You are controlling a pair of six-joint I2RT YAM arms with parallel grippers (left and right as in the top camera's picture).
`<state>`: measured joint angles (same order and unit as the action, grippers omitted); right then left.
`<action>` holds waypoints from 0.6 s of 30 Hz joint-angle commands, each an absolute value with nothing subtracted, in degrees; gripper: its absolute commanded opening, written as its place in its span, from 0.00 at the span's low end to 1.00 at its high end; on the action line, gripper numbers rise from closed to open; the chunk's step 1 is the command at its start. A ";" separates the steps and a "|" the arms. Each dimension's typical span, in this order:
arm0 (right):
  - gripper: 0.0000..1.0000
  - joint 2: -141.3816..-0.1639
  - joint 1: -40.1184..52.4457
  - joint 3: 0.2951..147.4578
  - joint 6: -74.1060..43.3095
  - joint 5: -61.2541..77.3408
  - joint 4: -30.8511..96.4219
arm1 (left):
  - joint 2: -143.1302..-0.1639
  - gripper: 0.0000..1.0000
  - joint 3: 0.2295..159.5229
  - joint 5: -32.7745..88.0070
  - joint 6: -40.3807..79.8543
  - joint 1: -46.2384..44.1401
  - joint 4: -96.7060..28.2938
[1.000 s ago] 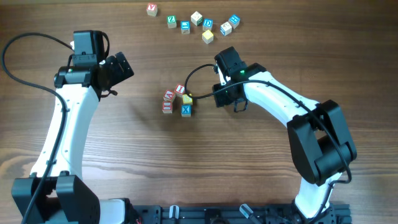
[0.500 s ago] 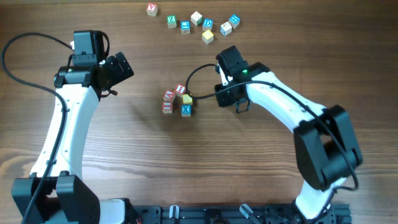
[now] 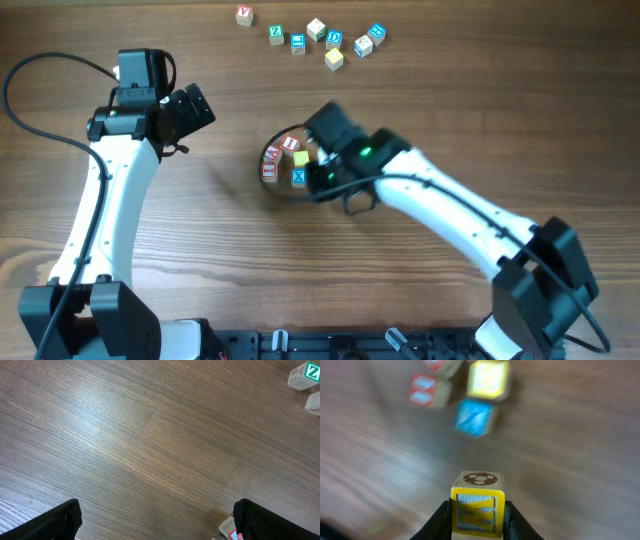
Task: Form a circle
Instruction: 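Swing the right gripper with the 'M' block below the blue 'X' block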
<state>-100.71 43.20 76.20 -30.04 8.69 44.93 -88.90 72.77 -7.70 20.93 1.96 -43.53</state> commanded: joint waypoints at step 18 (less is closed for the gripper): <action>0.27 -113.93 58.48 76.38 -51.22 -8.19 29.56 | -88.29 1.00 73.32 -8.47 21.50 2.11 -43.55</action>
<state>-111.61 58.46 76.20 -49.82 -5.61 30.44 -88.90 72.77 -7.68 20.93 1.96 -43.53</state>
